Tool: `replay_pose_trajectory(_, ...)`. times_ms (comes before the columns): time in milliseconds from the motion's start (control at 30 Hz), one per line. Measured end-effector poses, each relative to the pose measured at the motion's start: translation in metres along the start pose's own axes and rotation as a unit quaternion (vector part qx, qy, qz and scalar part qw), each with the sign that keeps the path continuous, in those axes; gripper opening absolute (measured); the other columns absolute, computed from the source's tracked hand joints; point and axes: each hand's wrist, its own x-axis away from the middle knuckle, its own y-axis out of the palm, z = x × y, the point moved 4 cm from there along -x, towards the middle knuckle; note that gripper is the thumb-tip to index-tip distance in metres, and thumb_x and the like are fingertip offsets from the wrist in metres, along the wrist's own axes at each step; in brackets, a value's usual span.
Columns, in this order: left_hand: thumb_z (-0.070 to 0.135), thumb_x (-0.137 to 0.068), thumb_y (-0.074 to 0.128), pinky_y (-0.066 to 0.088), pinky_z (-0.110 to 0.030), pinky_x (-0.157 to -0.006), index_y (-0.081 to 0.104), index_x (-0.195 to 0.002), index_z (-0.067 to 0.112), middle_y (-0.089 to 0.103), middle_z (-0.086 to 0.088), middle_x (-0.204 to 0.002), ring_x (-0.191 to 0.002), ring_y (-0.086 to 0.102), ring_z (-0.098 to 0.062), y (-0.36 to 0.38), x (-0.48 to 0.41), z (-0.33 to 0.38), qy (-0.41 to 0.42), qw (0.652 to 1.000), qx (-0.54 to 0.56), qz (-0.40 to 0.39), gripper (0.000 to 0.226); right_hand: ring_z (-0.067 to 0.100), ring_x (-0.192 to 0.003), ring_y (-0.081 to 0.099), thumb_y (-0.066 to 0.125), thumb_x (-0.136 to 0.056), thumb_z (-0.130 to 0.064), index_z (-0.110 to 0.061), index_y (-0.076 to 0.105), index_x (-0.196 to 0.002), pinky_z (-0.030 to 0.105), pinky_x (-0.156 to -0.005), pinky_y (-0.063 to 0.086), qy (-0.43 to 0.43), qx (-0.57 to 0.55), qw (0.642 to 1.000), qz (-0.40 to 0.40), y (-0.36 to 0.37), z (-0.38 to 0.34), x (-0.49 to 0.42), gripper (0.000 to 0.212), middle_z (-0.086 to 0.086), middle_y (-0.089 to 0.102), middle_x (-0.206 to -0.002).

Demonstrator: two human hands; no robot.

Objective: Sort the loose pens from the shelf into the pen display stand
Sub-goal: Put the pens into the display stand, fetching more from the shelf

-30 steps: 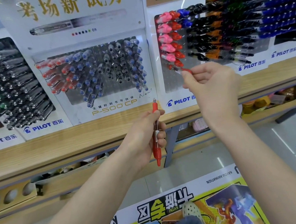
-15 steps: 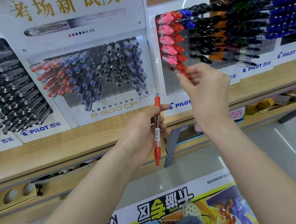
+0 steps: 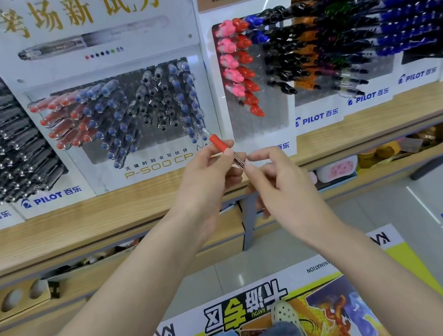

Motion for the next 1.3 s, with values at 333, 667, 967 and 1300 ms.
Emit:
replay_pose_trajectory(333, 0.020, -0.096, 0.046, 0.044, -0.018, -0.077, 0.060, -0.099, 0.020, 0.063, 0.004, -0.097, -0.085, 0.056, -0.011, 0.017, 0.004, 0.018, 0.141, 0.942, -0.304, -0.022, 0.014, 0.007, -0.057, 0.056, 0.067, -0.083, -0.026, -0.021, 0.069, -0.086, 0.015, -0.056, 0.042, -0.039, -0.081, 0.972, 0.219, -0.054, 0.008, 0.028, 0.006, -0.008, 0.065, -0.065)
replay_pose_trajectory(667, 0.006, -0.088, 0.044, 0.032, -0.026, -0.089, 0.058, -0.113, 0.004, 0.056, -0.012, -0.112, -0.106, 0.045, -0.023, 0.024, 0.003, 0.082, 0.548, 0.507, -0.657, -0.108, 0.029, 0.009, -0.065, 0.056, 0.061, -0.088, -0.016, -0.016, 0.056, -0.092, 0.005, -0.062, 0.039, -0.090, -0.007, 0.954, 0.285, -0.043, 0.000, 0.017, 0.007, -0.007, 0.062, -0.076)
replay_pose_trajectory(967, 0.000, -0.079, 0.061, 0.026, -0.039, -0.107, 0.049, -0.131, 0.002, 0.050, -0.019, -0.136, -0.130, 0.040, -0.037, 0.011, -0.021, 0.077, 0.564, 0.319, -0.756, -0.093, 0.054, 0.014, -0.075, 0.058, 0.057, -0.089, -0.012, -0.014, 0.053, -0.092, 0.026, -0.065, 0.047, -0.123, -0.013, 0.945, 0.303, -0.027, -0.003, -0.005, 0.006, 0.000, 0.061, -0.082)
replay_pose_trajectory(1300, 0.006, -0.082, 0.045, 0.026, -0.040, -0.104, 0.052, -0.125, -0.001, 0.051, -0.021, -0.132, -0.128, 0.035, -0.034, 0.000, -0.019, 0.069, 0.613, 0.279, -0.734, -0.092, 0.044, 0.015, -0.069, 0.053, 0.058, -0.089, -0.011, -0.013, 0.054, -0.090, 0.037, -0.064, 0.050, -0.130, 0.037, 0.946, 0.295, -0.021, 0.000, -0.010, 0.004, -0.004, 0.054, -0.078)
